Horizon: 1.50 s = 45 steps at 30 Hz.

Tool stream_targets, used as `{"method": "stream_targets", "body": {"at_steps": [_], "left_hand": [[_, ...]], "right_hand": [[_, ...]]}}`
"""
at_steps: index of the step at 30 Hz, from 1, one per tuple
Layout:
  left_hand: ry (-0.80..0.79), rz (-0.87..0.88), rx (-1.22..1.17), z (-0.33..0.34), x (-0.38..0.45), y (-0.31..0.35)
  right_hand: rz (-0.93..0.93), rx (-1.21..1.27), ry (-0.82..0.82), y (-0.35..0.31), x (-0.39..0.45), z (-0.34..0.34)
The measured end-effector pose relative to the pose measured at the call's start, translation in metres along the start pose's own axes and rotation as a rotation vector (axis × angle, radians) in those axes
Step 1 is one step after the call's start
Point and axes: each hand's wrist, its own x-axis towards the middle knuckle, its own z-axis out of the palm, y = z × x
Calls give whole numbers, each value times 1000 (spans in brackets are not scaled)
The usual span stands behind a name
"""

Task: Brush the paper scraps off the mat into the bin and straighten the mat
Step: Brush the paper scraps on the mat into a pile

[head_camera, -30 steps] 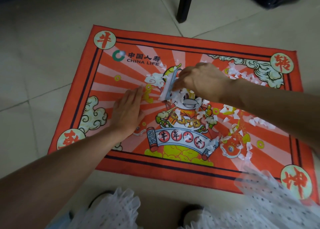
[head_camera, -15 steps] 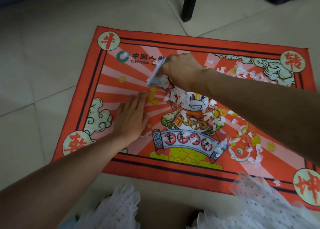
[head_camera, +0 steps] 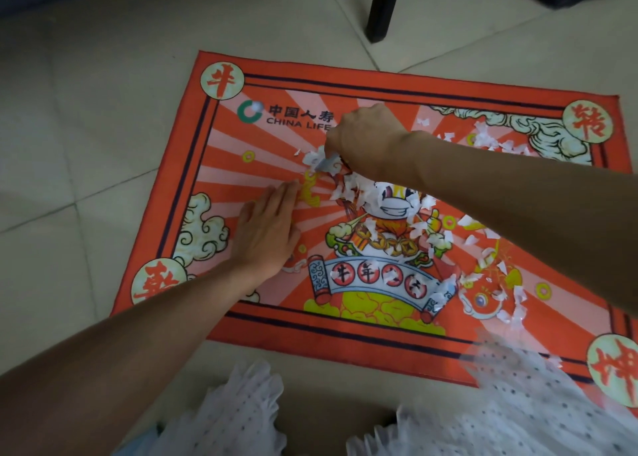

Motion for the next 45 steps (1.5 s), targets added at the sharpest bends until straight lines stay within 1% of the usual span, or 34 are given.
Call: {"method": "stream_targets", "body": {"at_steps": [5,9,14,17,19,22,28,33,38,42,45], "left_hand": [[-12,6,32,-4,1,4],[-12,17,43,-5,2,6],[12,-34,-5,-7,8,5],[10,-80,-5,-7,9,5],[7,-76,-2,-7,9,3],[3,-51,7,-6,8,0],[-3,-58,14,-4,6,-2],[-16,-63,22,-7,6,0],[2,-5,48,-10,10,6],[9,15,41,-12,11,11],[0,26,39,-12,13,12]], "right_hand": [[-31,20,-27,11,-25,1],[4,104,15,19,-34,1],[0,170,103,19,-19,-4],[-26,164,132,9,-1,-5],[-34,142,136,1,11,-8],[-33,56,117,-11,25,-15],[-80,-25,9,-29,30,-14],[-70,-42,-25,-22,9,-20],[-101,-76,-72,-13,-30,-12],[-65,-35,-71,-1,-46,-5],[-14,9,-21,10,-48,-1]]}}
